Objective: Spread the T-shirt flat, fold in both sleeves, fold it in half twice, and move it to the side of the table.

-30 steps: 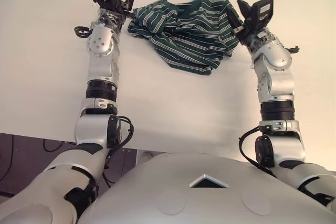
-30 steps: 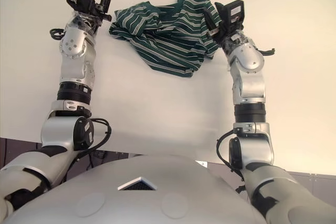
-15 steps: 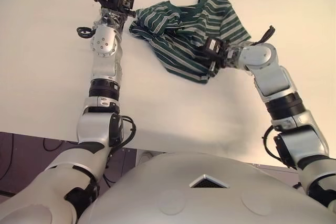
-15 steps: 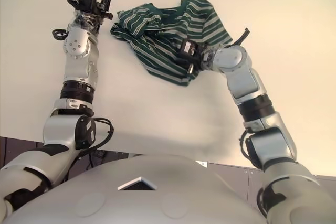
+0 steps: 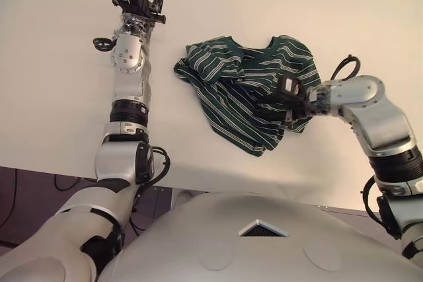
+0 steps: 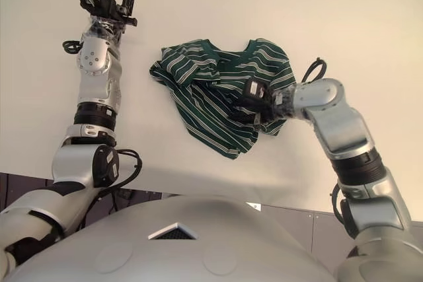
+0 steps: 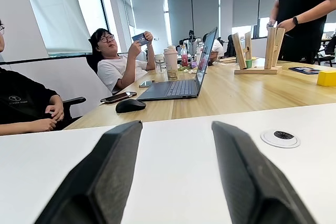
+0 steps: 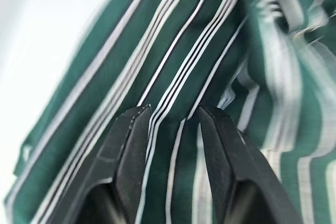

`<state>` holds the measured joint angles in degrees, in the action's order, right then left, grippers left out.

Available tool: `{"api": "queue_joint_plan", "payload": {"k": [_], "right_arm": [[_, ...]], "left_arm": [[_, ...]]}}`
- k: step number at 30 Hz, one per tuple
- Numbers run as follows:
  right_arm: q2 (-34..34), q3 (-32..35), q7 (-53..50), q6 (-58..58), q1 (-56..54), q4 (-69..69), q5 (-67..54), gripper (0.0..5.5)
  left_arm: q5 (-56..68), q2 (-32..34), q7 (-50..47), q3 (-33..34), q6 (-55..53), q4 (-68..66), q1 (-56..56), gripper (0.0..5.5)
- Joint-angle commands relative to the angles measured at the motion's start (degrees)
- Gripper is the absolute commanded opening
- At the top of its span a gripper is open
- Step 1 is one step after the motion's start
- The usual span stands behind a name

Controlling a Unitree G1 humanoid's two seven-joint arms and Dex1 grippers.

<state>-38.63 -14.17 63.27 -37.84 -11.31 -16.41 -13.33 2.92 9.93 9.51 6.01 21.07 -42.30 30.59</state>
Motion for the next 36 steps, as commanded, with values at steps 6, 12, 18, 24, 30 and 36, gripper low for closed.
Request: {"api": "queue_joint_plan", "payload": {"k": [6, 12, 18, 24, 30, 36], "right_arm": [[4.2, 14.1, -10.3, 6.6, -13.5, 24.0, -3.9, 1.65], [5.5, 13.6, -12.2, 11.5, -16.8, 36.8, -1.7, 1.65], [8.1, 11.6, -13.3, 16.6, -18.1, 48.0, 1.8, 1.65], [9.1, 10.5, -13.6, 20.7, -17.1, 55.7, 4.8, 1.65], [9.0, 10.8, -13.9, 23.1, -17.3, 58.6, 5.9, 1.65], [8.8, 9.8, -12.8, 23.8, -16.9, 58.3, 7.0, 0.59]], "left_arm": [[0.2, 0.0, -0.6, 0.6, 1.0, -1.3, 1.5, 2.41], [0.0, -0.2, -1.2, 0.8, 1.1, -0.8, 0.7, 2.41], [-0.1, -0.6, -1.0, 0.7, 1.0, -0.8, 0.9, 2.41], [-0.1, -0.8, -0.6, 0.6, 0.8, -0.8, 0.9, 2.41], [-0.2, -0.7, -0.5, 0.6, 0.7, -0.8, 0.7, 2.41], [-0.2, -0.6, -0.4, 0.6, 0.7, -1.0, 0.9, 2.44]]}}
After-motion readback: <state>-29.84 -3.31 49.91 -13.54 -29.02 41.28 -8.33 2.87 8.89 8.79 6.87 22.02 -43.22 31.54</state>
